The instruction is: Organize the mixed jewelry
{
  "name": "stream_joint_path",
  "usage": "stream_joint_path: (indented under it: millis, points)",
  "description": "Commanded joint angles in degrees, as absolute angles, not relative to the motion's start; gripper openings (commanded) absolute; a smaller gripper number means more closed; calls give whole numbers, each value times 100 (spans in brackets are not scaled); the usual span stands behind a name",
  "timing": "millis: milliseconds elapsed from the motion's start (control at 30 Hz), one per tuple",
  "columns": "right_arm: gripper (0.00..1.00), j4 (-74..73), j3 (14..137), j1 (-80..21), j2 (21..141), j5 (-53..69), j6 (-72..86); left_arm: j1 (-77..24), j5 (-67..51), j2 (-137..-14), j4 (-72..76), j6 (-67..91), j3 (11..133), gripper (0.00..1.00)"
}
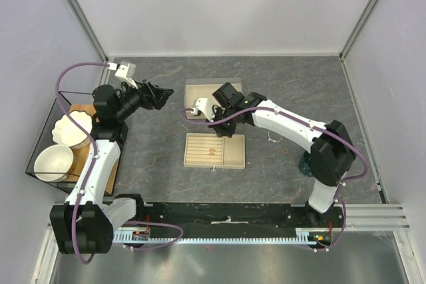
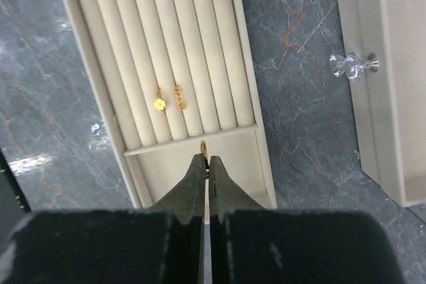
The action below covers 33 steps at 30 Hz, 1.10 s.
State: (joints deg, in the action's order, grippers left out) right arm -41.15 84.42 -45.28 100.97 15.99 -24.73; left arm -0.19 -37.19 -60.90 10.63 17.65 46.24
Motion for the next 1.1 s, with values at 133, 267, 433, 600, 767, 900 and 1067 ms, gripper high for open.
stream_joint_path:
  millis: [133,267,433,600,767,900,1067]
  points:
    - [0,-3578,8411,-4737,10590,1195,-2663,387,-3665,-5994,1239,2320,4869,83]
    - [0,-3489,8402,-4834,10775,1143,-2672,413,-3542,-5986,1160,2329,4957,83]
    - [0,-3402,8385,-4904,10969,1107,-2681,457,-3419,-5976,1151,2347,4913,83]
    - [0,-3349,8323,-4966,11048,1064,-2689,510,-3252,-5950,1143,2408,4887,83]
    - [0,-3270,8288,-4992,11135,1037,-2707,545,-3182,-5950,1151,2443,4869,83]
    - [0,-3234,8288,-5027,11214,1020,-2707,580,-3164,-5950,1151,2461,4852,83]
    - [0,-3208,8288,-5054,11285,1002,-2716,659,-3191,-5933,1160,2505,4834,83]
